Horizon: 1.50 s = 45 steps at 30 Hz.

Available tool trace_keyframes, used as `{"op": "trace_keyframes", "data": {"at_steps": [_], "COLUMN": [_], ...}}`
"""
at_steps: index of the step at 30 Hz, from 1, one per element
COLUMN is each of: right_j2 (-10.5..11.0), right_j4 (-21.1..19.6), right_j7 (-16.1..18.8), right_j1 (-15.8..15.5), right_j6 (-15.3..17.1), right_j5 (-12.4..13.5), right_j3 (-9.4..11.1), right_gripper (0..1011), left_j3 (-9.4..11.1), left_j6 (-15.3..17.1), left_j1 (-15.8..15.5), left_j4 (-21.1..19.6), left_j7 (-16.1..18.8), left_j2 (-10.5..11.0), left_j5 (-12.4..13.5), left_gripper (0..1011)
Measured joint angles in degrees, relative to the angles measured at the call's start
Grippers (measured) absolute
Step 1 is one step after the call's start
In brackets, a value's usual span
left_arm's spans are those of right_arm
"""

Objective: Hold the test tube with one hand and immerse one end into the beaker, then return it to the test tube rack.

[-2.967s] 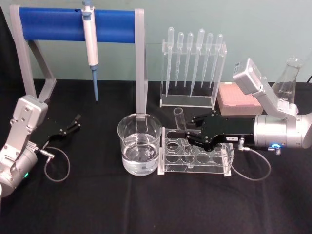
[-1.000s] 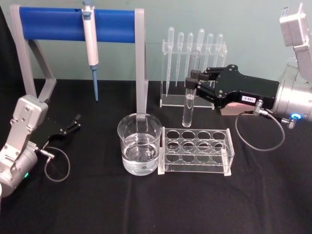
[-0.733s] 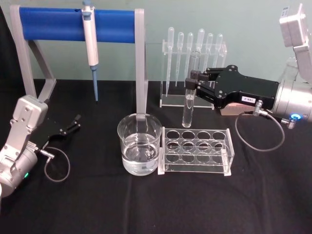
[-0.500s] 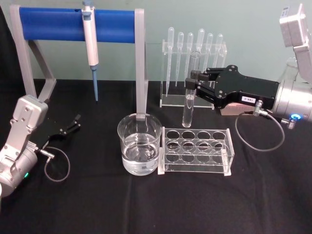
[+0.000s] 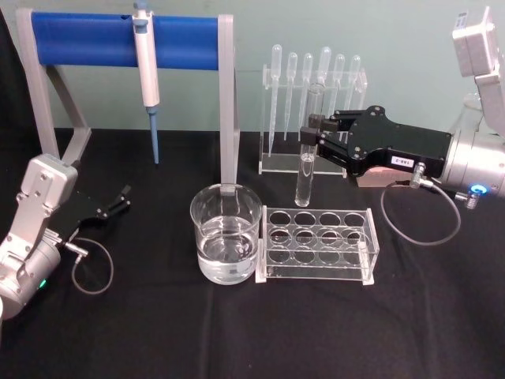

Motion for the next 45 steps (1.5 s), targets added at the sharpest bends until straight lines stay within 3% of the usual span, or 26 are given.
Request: {"op": "trace_keyframes", "data": {"at_steps": [45], "right_j2": [0.0], "right_j4": [0.0], "right_j7": [0.0], "right_j1": [0.0], "right_j6": [0.01], "right_j5": [0.01], "right_j3": [0.0], "right_gripper": [231], "left_j3": [0.0], "left_j6": [0.0], "left_j1": [0.0], "left_j4": [0.0], "left_j7": [0.0], "left_j2": [0.0], "left_j5": [0.0], "left_gripper": [1000]}}
